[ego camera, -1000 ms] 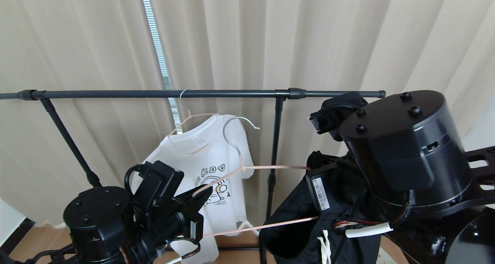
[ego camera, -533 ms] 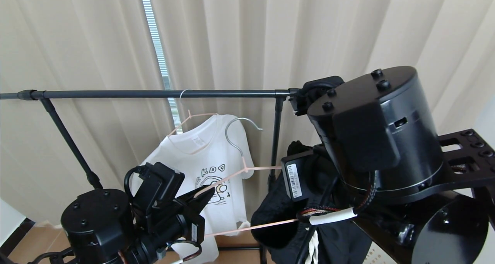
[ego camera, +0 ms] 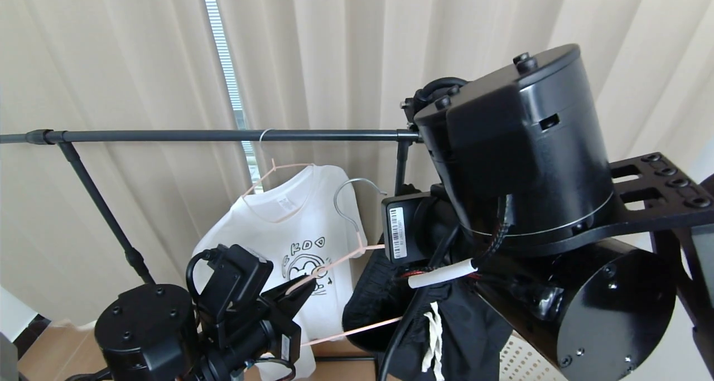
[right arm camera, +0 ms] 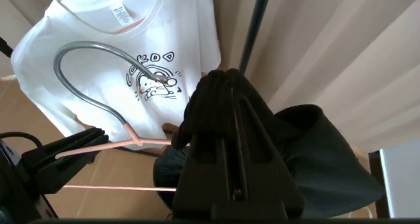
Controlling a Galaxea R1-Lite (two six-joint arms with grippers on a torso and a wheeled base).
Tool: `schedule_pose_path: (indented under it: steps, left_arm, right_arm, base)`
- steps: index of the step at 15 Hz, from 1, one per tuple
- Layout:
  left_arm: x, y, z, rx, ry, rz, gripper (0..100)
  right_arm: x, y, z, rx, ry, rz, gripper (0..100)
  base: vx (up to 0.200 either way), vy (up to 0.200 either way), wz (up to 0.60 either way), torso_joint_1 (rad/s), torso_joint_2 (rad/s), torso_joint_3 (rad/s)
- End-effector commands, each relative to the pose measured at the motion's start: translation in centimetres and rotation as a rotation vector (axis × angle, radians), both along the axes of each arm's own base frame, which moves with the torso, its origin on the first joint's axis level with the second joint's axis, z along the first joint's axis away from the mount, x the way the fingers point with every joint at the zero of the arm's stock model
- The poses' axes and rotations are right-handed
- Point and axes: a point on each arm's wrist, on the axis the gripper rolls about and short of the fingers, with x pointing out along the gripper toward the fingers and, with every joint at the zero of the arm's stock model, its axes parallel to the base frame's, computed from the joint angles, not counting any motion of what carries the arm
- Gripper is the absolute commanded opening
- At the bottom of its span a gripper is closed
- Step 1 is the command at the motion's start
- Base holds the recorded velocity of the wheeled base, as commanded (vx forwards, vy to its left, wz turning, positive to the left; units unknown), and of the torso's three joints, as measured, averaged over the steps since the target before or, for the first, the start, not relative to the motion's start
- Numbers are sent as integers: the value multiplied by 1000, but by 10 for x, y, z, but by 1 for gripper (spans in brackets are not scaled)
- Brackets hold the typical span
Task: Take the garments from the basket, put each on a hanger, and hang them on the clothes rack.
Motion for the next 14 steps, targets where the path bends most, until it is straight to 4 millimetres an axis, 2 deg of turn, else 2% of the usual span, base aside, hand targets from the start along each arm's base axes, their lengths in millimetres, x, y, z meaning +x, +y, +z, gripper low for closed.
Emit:
schedule_pose_path:
  steps: [1,4,6,12,13,14]
  left_arm:
    - [0,-3,-6,13,11,-6,0]
    - [0,-4,-3,-25,-20,-8,0]
    - [0,-3,2,-59,-55,-11,0]
    - [-2,-2,0,-51,-46,-15,0]
    - [-2,-2,0,-50,-47,-15,0]
    - [-3,-2,0,-50,-47,-18,0]
  right_arm:
    - [0,-1,4,15,-5,-3,0]
    - [3,8,-13,-20,28,-9,0]
    - [4,10,-17,-26,35,-12,0]
    - [5,8,-16,-17,35,-19,0]
    - [5,7,-15,-17,35,-20,100]
    - [5,4,-13,-11,33,-24,100]
  base:
    - [0,0,0,0,0,0]
    - [0,0,0,0,0,0]
    - [0,0,0,0,0,0]
    - [0,0,0,0,0,0]
    - [0,0,0,0,0,0]
    - [0,0,0,0,0,0]
